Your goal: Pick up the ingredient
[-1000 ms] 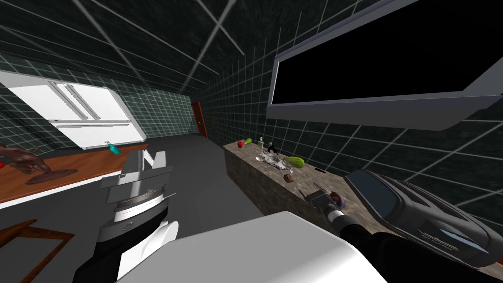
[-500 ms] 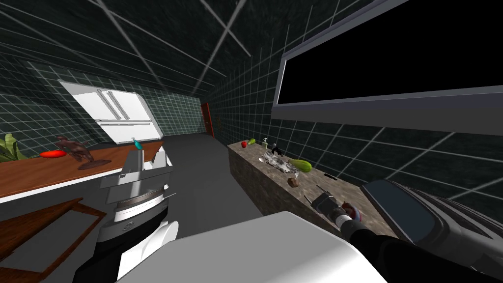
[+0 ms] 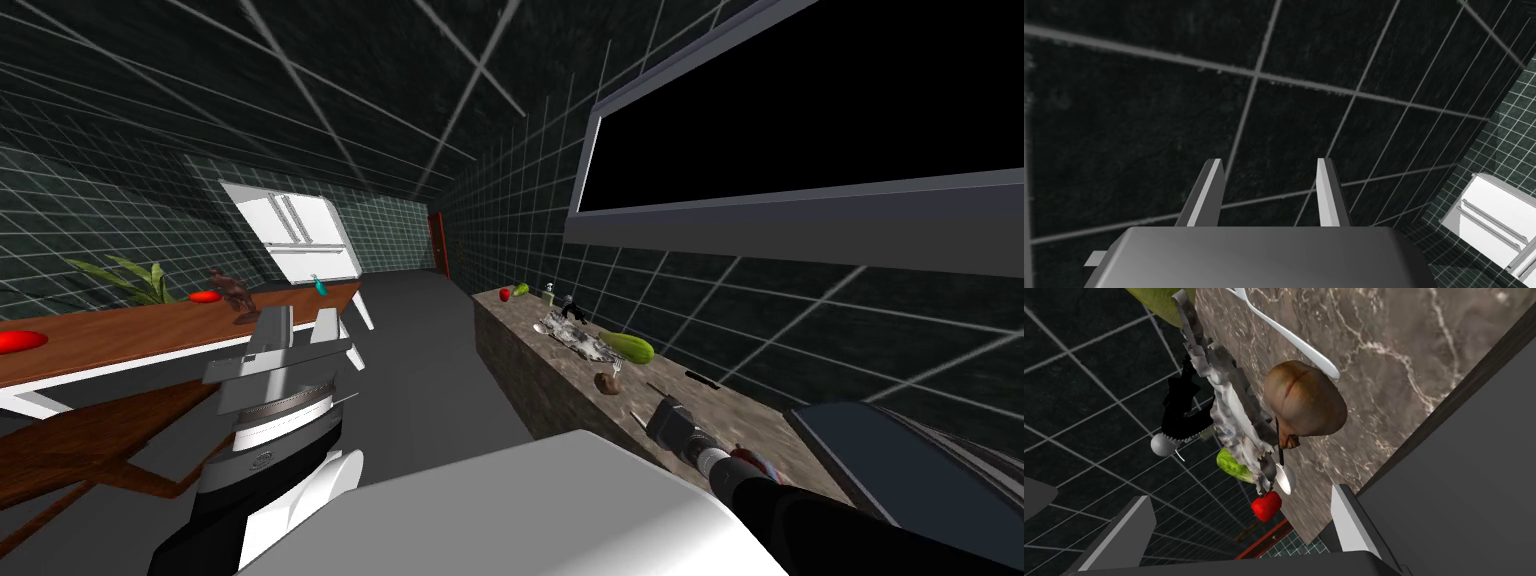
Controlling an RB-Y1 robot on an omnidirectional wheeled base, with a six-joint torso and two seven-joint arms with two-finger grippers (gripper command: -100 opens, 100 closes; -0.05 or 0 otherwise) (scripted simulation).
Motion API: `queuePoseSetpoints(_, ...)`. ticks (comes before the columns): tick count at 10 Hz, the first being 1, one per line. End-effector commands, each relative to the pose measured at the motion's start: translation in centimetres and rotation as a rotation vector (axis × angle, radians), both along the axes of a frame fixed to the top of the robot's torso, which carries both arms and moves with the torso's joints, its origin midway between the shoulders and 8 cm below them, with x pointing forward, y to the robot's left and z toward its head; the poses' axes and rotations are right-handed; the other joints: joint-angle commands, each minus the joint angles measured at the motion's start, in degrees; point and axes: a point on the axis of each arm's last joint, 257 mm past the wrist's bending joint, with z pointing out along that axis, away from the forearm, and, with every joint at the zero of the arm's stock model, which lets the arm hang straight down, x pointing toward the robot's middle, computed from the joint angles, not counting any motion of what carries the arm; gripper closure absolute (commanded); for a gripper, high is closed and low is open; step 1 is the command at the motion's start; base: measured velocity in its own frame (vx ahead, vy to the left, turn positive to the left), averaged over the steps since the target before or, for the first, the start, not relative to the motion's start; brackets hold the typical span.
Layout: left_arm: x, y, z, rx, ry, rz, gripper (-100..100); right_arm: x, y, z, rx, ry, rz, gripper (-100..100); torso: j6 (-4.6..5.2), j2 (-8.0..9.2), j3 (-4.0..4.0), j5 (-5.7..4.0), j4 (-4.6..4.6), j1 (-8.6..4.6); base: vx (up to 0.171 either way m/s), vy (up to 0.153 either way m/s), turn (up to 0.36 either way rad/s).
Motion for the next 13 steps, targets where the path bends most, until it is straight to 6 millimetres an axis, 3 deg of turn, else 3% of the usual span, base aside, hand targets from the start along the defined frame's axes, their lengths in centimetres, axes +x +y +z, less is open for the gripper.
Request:
queuePoseSetpoints(1, 0.0, 0.0, 0.0, 0.0, 0.0, 0.0, 0, -0.4, -0.1, -0.2, -0.053, 0.033, 0.028, -100, 0.0, 0.0, 0.0, 0.0, 0.0, 0.0, 0.005, -0.075, 0.124)
queuePoseSetpoints(6, 0.0, 0.0, 0.0, 0.0, 0.0, 0.0, 0, -2.9, -0.2, -2.2, -0.251, 0.205, 0.178, -100, 0.04, -0.06, -0.03, 0.0, -0.01, 0.06, 0.018, -0.076, 0.193)
queuePoseSetpoints(13, 0.0, 0.0, 0.0, 0.0, 0.0, 0.0, 0, -5.7, 0.5, -4.9, -0.401, 0.373, 0.365, -100, 0.05, -0.11, -0.06, 0.01, -0.02, 0.13, 0.013, -0.069, 0.149)
